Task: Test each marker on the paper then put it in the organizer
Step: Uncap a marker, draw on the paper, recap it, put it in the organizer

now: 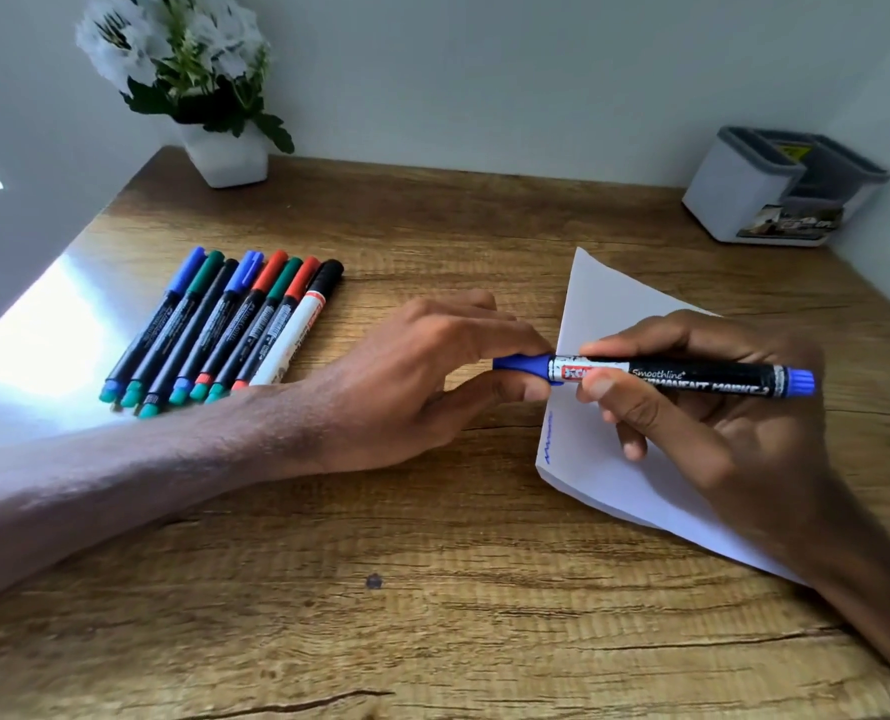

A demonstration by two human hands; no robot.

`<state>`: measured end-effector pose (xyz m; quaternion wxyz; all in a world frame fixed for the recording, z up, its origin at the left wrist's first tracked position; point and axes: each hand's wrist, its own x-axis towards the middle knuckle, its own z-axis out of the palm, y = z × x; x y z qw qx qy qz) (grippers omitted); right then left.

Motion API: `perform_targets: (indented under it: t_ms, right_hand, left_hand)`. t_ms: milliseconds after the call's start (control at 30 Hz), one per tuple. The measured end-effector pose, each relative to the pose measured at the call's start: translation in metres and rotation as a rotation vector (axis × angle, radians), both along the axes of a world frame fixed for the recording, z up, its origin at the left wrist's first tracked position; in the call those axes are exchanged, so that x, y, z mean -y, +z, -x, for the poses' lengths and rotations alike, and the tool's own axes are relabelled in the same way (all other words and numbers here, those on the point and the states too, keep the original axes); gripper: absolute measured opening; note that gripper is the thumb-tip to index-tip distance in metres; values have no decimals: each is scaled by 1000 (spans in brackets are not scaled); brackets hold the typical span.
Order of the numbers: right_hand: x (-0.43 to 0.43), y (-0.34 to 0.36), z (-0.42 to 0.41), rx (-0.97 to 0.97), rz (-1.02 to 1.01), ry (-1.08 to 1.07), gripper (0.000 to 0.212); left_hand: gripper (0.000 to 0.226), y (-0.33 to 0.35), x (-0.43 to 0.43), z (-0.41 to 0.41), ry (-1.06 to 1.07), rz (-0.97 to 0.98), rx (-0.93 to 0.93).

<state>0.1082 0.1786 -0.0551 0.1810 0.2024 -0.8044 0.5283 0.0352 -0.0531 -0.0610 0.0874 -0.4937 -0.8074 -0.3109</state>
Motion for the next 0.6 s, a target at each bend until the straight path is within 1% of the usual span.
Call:
perform_targets:
  t_ms: [133,233,300,367,433,467,533,567,600]
  right_hand:
    - [-3,-2,0,4,-2,14,14]
    - [-1,0,2,-24,-19,-49,12]
    - [0,4,5,-40,-1,-79,14]
    - [-1,9,6,-42,30,-81,18]
    - [-3,13,6,1,108,-63,20]
    - [-6,14,6,36,179,-53,19]
    - [-12,16,7,130,373,-26,16]
    - [-17,18,9,173,428,-23,15]
    - [-22,20,10,192,420,-32,14]
  left_hand:
    - [27,-1,-1,2,-12,30,37]
    - [30,2,-2,7,20,5,63]
    - [33,5,-2,8,73,-48,86]
    - [32,8,-1,5,125,-148,117]
    - [25,12,0,1,156,-255,156]
    - [22,15,-1,0,159,-292,172]
    - [18,21,-3,-1,137,-314,185]
    - [17,24,-5,-2,120,-318,193]
    - [17,28,-7,-2,106,-330,204]
